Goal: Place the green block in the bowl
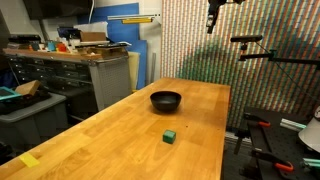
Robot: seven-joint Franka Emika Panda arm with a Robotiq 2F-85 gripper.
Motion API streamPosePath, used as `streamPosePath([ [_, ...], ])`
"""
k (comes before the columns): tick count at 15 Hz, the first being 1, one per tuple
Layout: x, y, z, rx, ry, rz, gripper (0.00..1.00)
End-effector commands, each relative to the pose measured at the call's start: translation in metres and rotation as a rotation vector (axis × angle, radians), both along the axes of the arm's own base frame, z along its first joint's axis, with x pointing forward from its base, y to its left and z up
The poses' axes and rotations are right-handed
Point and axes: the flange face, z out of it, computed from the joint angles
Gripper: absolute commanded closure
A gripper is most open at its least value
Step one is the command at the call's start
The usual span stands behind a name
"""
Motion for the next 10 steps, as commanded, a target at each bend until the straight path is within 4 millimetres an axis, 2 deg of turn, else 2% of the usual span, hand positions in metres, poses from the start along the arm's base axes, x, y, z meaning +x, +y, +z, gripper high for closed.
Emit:
streamPosePath([
  [1,0.002,-0.002,-0.002,0.003,0.000,0.006,0.00],
  [6,0.030,0.008,-0.023,-0.073,-0.013,0.029,0.00],
  [10,0.062,0.050,-0.047,-0.142,-0.043,0.072,0.00],
])
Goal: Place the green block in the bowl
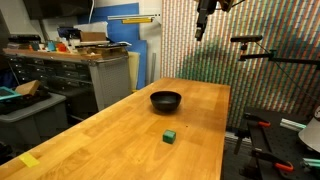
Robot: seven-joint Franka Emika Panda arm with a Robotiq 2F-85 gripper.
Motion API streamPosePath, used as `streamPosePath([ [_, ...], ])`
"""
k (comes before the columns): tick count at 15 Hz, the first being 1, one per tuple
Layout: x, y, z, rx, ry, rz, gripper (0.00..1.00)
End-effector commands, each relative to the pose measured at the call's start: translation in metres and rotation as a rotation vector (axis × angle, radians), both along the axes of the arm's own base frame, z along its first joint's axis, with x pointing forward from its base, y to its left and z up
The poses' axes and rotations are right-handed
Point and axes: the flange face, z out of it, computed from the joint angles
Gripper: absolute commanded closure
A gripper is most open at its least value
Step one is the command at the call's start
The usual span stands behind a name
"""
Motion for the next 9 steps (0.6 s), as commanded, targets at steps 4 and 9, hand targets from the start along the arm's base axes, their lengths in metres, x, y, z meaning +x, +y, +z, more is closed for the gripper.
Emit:
streamPosePath([
  [4,0.045,0.082,-0.040,-0.106,-0.027,0.090,0.00],
  [9,0.064,0.143,-0.082,-0.182,-0.065,0.119,0.00],
])
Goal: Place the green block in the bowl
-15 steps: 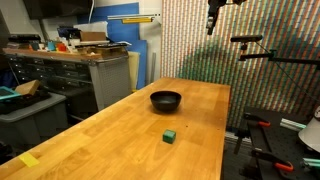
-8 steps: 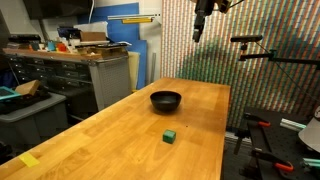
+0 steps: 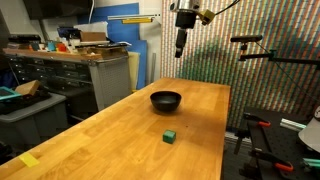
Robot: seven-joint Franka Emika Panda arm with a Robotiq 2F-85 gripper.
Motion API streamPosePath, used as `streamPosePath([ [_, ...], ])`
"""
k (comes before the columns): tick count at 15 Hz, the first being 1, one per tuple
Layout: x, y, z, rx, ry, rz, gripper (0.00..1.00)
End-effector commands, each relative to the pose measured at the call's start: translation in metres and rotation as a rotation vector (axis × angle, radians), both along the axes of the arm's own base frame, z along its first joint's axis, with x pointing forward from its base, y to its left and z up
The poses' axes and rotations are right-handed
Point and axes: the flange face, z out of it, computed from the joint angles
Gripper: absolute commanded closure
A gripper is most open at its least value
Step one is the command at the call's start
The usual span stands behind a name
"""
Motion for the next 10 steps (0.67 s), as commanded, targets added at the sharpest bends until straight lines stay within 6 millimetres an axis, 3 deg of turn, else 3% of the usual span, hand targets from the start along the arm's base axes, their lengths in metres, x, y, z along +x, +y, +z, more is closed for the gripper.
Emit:
streamPosePath([
  [1,0.013,0.035,-0.027,-0.042,-0.051,-0.004,0.00],
  [10,0.020,0.120,-0.108,0.011,0.030,0.056,0.00],
])
